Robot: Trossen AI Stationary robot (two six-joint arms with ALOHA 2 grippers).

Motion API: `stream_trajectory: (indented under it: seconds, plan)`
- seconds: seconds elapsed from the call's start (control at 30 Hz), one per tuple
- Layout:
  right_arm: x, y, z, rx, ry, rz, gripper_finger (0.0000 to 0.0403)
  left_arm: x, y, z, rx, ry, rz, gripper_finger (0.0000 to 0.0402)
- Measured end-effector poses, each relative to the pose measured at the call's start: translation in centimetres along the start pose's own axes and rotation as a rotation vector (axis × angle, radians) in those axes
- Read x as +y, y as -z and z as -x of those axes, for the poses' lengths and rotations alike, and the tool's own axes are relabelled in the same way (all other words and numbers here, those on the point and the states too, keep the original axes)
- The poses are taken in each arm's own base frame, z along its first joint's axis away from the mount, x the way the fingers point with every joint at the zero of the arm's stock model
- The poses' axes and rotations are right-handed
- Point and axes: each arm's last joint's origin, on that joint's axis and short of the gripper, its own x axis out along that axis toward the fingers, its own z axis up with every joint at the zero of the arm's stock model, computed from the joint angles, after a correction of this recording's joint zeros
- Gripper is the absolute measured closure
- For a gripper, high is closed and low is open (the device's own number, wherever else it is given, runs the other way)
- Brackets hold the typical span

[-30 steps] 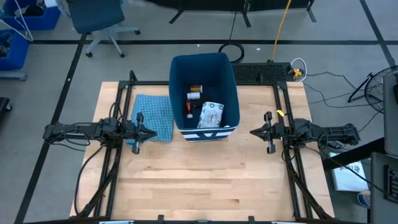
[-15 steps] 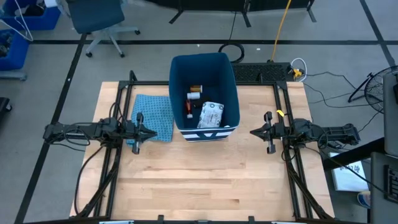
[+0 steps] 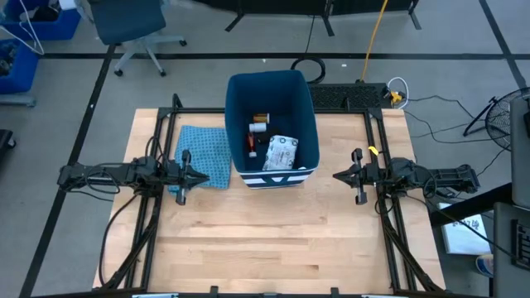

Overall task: Pick & place medical supplies in basket/bin
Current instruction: Return to Home Position

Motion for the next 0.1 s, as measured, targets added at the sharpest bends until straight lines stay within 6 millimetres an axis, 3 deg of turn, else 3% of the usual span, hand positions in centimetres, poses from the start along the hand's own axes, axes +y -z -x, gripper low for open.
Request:
stream_trajectory:
  seconds: [0.1]
  plan:
    - [0.00,0.00,0.00,0.000,0.000,0.000,0.0403,0.00,0.00,0.00,0.000,0.000,0.000,0.0371]
